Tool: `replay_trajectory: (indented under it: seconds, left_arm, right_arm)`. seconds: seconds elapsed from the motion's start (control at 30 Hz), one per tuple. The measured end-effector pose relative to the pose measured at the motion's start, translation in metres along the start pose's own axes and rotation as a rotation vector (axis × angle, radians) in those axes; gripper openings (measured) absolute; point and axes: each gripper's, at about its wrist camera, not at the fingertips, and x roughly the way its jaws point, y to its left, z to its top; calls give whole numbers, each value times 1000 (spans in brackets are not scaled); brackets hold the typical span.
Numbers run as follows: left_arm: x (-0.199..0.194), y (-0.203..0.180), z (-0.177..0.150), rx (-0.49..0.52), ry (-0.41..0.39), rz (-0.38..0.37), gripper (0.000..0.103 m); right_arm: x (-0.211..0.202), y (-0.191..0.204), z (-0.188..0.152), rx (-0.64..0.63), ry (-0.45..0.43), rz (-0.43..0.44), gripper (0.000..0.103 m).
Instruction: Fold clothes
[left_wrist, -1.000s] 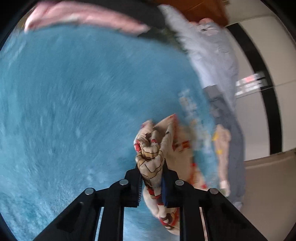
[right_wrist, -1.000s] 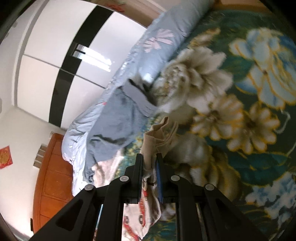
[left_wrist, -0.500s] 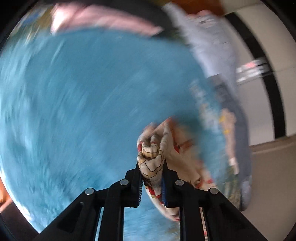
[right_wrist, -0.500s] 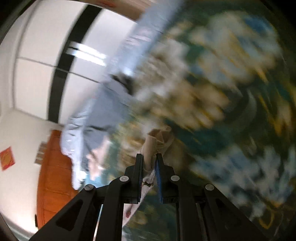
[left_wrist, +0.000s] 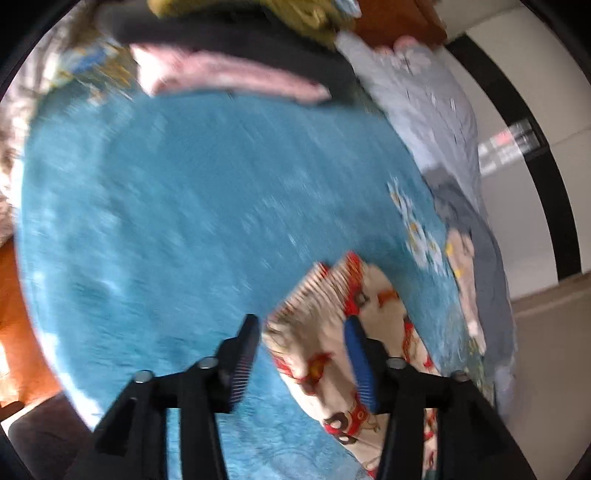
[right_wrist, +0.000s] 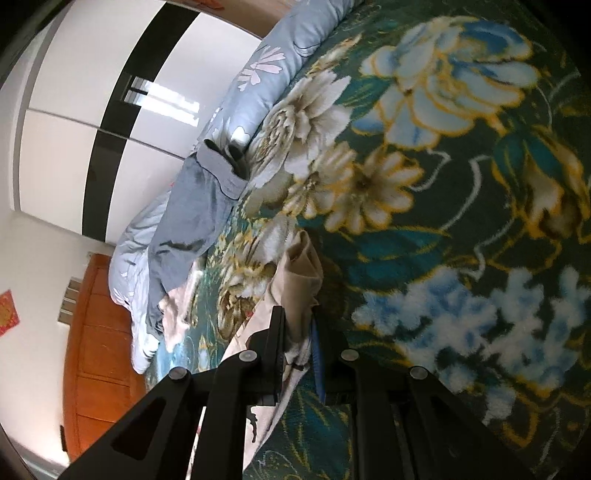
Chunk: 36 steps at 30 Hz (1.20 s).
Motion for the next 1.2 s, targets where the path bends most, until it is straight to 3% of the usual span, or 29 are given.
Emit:
replay_trajectory:
  seconds: [0.07,0.17,0.37,0.57,0.67,0.73,0.93,1.03,1.2]
  left_arm:
    - [-16,0,-4,-28,-54,-3,55]
    - [-13,-30,-33,35,-3,-91,55]
    - [39,-144,-132,423,213,-207,55]
    - [84,-199,-201,638,316,-152,55]
    - [104,-205,-224,720,336,-64,55]
    - [100,-205,-225,722,318,-67,55]
    - [56,-173,-193,563,232,-151,55]
    - [33,-151,-170,481,171,-168,55]
    - [5,-113,-137,333,79,-202,56]
  right_arm:
    - [1,1,0,-7,1,-10,14]
    - [2,-1,-2,13,-4,-22,14]
    - [-7,14,-5,2,-20,-13,14]
    - [-27,54,-9,-112,-37,10,14]
    - [-36,75,-11,-173,-45,21,14]
    - [-40,97,-19,-240,-46,26,14]
    - [-41,171,-61,-487,-42,27,14]
    - [-30,202,-101,-601,-2,53,14]
    - [8,240,-160,-655,113,162,14]
